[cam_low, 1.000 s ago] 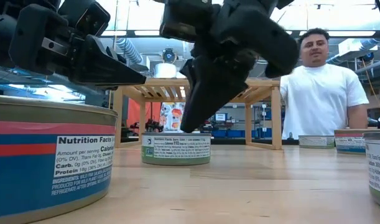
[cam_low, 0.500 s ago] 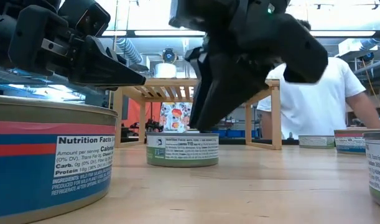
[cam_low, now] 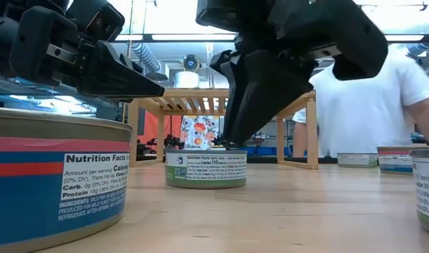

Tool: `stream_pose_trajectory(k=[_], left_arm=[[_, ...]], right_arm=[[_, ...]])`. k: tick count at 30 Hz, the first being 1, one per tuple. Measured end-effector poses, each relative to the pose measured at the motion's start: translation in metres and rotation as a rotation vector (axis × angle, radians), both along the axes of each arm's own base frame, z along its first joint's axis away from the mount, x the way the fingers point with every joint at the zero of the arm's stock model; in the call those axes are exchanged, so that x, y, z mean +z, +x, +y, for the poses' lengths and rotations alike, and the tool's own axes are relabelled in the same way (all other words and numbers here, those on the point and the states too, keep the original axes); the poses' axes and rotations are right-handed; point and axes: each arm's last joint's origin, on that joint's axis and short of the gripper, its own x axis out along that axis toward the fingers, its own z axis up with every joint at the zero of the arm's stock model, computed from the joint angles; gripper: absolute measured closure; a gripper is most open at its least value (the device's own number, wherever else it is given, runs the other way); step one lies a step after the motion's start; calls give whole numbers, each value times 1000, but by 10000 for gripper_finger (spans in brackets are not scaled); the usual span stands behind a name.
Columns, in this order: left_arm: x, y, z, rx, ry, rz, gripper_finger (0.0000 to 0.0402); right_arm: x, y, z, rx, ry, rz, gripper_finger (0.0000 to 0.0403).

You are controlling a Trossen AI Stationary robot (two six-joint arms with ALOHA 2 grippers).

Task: Stack canned seafood by type on shelf
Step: Stack the green tuna can on top of the other green tuna can on the shelf

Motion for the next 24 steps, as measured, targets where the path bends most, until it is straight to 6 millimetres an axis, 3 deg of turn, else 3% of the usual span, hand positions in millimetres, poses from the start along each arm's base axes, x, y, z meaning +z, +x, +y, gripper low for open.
stream_pose_trajectory(k=[10,24], left_arm=[[0,0,0,0,1,0,365],[0,0,0,0,2,0,365]], right_arm=[[-13,-6,-2,49,-46,26,342],[-17,-7,-3,68,-109,1,291]])
